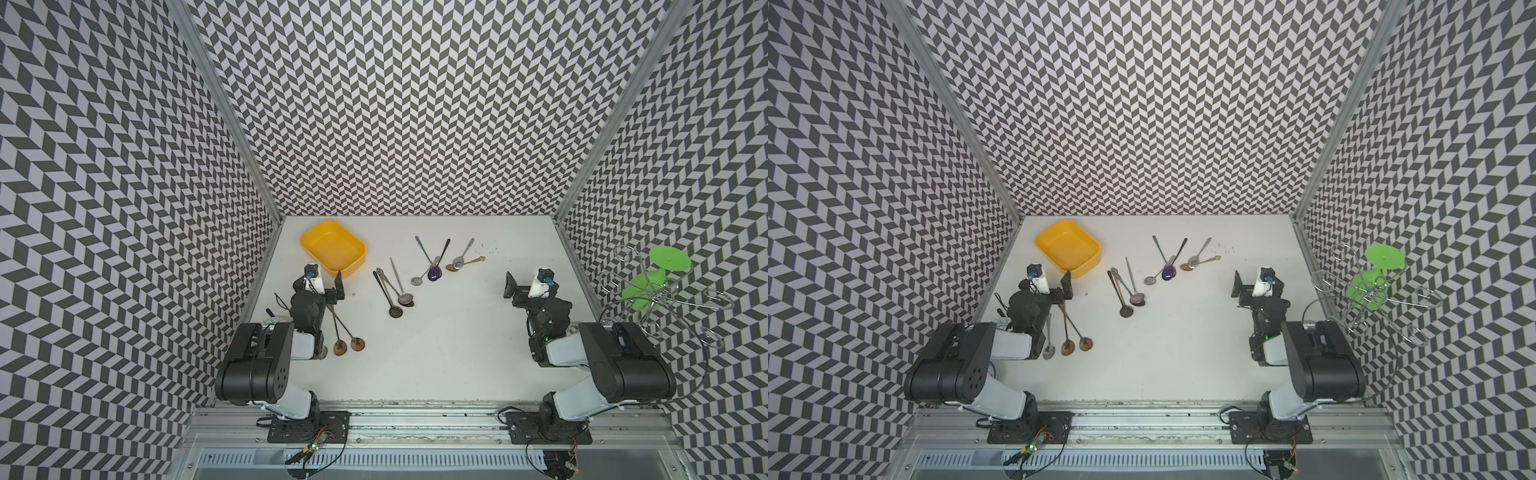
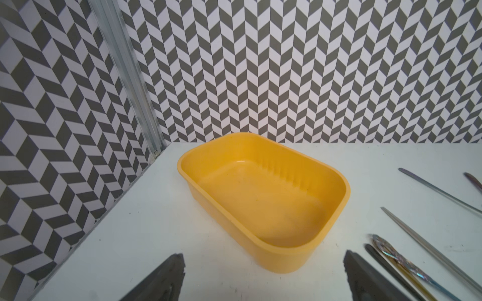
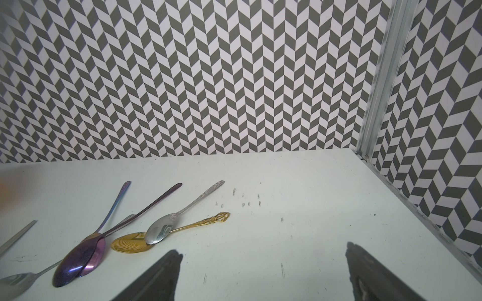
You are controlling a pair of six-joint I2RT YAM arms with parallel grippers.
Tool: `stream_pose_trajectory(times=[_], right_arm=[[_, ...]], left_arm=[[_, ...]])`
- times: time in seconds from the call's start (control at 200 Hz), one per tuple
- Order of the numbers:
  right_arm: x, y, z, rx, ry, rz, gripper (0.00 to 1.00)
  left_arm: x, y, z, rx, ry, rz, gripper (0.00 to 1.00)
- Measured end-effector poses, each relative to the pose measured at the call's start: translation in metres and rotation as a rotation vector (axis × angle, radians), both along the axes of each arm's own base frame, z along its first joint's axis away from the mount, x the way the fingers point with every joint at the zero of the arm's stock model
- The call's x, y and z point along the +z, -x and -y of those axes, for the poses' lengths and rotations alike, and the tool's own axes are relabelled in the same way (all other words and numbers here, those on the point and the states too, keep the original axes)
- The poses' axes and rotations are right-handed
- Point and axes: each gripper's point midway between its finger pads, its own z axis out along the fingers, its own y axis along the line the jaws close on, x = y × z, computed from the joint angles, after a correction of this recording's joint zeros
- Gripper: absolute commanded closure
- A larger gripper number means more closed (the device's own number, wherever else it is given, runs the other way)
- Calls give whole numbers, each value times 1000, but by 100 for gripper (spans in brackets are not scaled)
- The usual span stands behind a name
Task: Put the spoon into the storage box
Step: Pick up the storage box at the corner of the board.
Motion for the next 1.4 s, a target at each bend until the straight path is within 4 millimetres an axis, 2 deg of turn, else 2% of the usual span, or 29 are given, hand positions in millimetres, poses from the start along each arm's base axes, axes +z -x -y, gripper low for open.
stream_pose_trajectory(times=[0.075,0.28,0.391,0.476,0.701,0.891,0.976,1.072,1.202,1.397], right_arm=[[10,2,-2,3,0,17,0],[36,3,-5,4,-10,20,0],[47,6,-6,5,-16,15,0],[49,9,-7,8,-27,-5,0],[54,23,-16,33,-53,-52,0],[85,44,-35,88,-51,28,0],[91,50,-40,103,-52,44,0],[90,53,-41,103,-52,41,0],[78,54,-38,81,-58,4,0],[73,56,-33,54,-65,-15,0]], left_arm=[[19,-10,-2,15,0,16,1],[67,-22,-9,59,34,30,1],[83,-31,-14,93,84,-10,1],[86,-35,-17,119,129,-58,1],[63,-36,-20,177,214,-229,1],[42,-60,-23,208,247,-356,1],[29,-64,-26,225,259,-405,1],[14,-66,-30,246,268,-457,1],[-8,-70,-34,271,281,-523,1],[-26,-85,-38,293,291,-582,2]])
